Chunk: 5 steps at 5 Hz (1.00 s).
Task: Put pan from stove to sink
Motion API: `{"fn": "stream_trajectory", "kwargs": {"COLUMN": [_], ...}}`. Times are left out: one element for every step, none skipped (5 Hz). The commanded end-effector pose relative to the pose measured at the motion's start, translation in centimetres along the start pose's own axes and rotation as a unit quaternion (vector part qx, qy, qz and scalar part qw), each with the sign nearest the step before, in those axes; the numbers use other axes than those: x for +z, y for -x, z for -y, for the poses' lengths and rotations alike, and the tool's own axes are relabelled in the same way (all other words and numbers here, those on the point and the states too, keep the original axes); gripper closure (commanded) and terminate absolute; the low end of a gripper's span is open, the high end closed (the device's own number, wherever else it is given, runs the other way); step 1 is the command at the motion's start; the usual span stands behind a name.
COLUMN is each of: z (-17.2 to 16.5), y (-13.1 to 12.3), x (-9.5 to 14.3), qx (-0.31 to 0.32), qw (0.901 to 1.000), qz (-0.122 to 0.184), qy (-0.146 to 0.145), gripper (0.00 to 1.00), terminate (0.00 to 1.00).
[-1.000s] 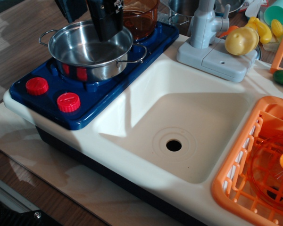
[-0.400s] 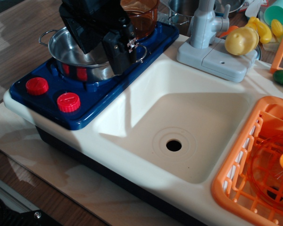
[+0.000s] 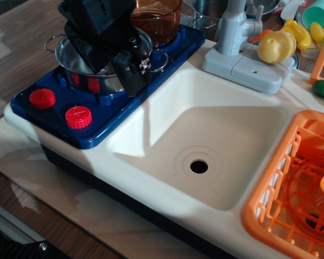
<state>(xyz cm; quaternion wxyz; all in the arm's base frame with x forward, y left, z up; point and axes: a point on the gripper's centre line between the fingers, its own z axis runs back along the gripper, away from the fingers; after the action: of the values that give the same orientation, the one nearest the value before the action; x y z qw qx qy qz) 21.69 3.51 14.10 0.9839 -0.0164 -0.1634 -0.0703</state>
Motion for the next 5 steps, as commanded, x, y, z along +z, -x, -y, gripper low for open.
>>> {"fn": "stream_trajectory", "kwargs": {"z": [-0.2, 0.1, 0.1, 0.4, 2.0], "y": [-0.3, -0.2, 0.0, -0.1, -0.8], "x": [-0.3, -0.6, -0.7, -0.5, 0.4], "qx": [0.007, 0.014, 0.024, 0.027, 0.016], "qw": [0.9998, 0.9996, 0.9994, 0.9994, 0.9994], "qz": [0.018, 0.022, 0.025, 0.023, 0.023], "qy": [-0.005, -0.011, -0.005, -0.005, -0.022], "gripper": [0.00, 1.00, 1.00, 1.00, 1.00], "terminate": [0.00, 0.00, 0.00, 0.00, 0.00]}}
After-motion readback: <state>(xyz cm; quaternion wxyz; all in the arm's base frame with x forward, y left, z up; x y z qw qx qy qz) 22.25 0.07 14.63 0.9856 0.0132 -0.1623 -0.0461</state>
